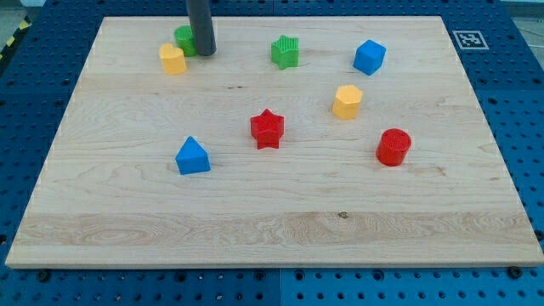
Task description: Keep the green circle at the top left corner of the board
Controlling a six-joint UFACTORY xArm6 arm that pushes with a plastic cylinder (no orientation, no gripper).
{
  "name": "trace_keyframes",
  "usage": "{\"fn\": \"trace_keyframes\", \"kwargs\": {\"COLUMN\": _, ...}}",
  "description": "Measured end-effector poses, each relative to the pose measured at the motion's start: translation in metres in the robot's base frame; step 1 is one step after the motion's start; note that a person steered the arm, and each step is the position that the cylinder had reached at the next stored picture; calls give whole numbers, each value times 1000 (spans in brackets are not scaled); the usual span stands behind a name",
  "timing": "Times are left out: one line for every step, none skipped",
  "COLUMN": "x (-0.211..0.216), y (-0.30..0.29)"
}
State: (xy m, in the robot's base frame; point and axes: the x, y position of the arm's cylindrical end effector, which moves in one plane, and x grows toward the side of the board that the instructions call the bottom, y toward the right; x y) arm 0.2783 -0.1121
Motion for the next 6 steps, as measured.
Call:
{"fn": "trace_keyframes", "kwargs": {"x": 5, "y": 0}}
{"fn": "trace_keyframes", "kwargs": {"x": 20, "y": 0}}
{"fn": "trace_keyframes", "kwargs": {"x": 20, "y": -3}}
{"fn": "trace_keyframes", "kwargs": {"x": 19, "y": -7}}
{"fn": "trace_keyframes", "kwargs": {"x": 16, "y": -5}}
{"fn": "trace_keyframes", "kwargs": {"x": 16, "y": 11}}
